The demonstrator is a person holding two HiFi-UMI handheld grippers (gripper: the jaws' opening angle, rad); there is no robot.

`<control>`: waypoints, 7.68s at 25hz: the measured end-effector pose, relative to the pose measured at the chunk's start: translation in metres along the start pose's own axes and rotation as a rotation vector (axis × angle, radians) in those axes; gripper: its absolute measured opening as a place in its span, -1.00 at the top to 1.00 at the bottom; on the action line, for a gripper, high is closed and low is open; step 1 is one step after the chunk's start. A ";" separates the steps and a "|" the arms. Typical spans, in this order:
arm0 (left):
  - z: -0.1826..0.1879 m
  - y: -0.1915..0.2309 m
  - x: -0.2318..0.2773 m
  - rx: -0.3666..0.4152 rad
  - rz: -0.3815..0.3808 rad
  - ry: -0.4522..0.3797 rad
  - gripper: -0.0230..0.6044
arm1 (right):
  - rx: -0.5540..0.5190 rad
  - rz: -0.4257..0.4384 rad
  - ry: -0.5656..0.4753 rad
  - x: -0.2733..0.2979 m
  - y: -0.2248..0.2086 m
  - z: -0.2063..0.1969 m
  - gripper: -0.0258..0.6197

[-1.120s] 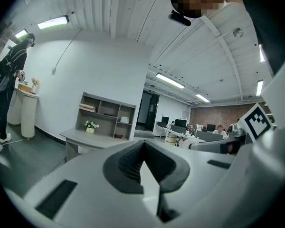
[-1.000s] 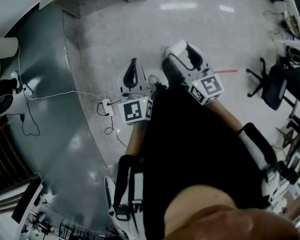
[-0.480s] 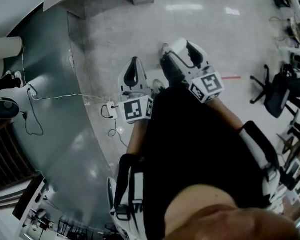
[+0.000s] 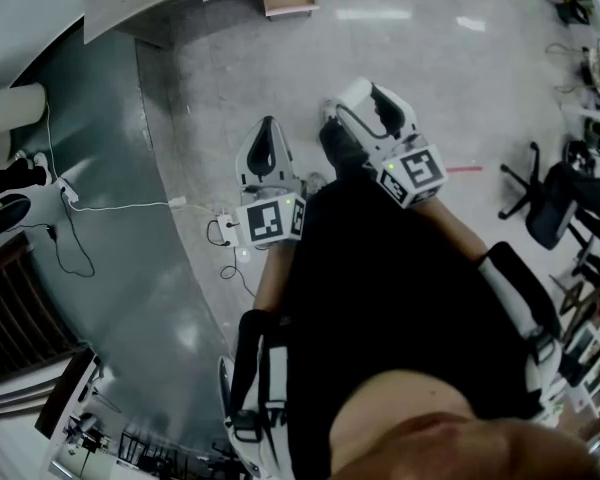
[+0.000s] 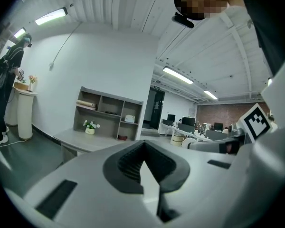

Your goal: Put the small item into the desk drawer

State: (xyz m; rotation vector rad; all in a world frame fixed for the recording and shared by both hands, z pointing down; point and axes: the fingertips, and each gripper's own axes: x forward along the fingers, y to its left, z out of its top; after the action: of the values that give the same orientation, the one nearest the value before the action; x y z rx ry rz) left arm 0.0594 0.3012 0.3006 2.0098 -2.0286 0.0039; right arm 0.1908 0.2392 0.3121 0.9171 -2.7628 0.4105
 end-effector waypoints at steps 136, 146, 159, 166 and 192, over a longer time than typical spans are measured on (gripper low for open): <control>0.016 0.174 0.396 -0.110 -0.103 0.132 0.93 | 0.217 -0.332 0.635 0.466 -0.267 -0.250 0.12; 0.007 0.170 0.403 -0.122 -0.115 0.148 0.93 | 0.230 -0.346 0.714 0.475 -0.285 -0.294 0.12; -0.005 0.180 0.409 -0.131 -0.121 0.165 0.93 | 0.237 -0.362 0.788 0.483 -0.286 -0.334 0.12; -0.011 0.188 0.410 -0.135 -0.115 0.177 0.93 | 0.228 -0.359 0.811 0.491 -0.286 -0.348 0.12; -0.019 0.199 0.428 -0.150 -0.128 0.210 0.93 | 0.226 -0.396 0.932 0.503 -0.305 -0.373 0.12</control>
State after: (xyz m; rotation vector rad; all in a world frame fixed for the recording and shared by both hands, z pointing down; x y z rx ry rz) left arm -0.1272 -0.1080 0.4449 1.9534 -1.7183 0.0339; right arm 0.0184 -0.1528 0.8611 0.9577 -1.6800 0.8250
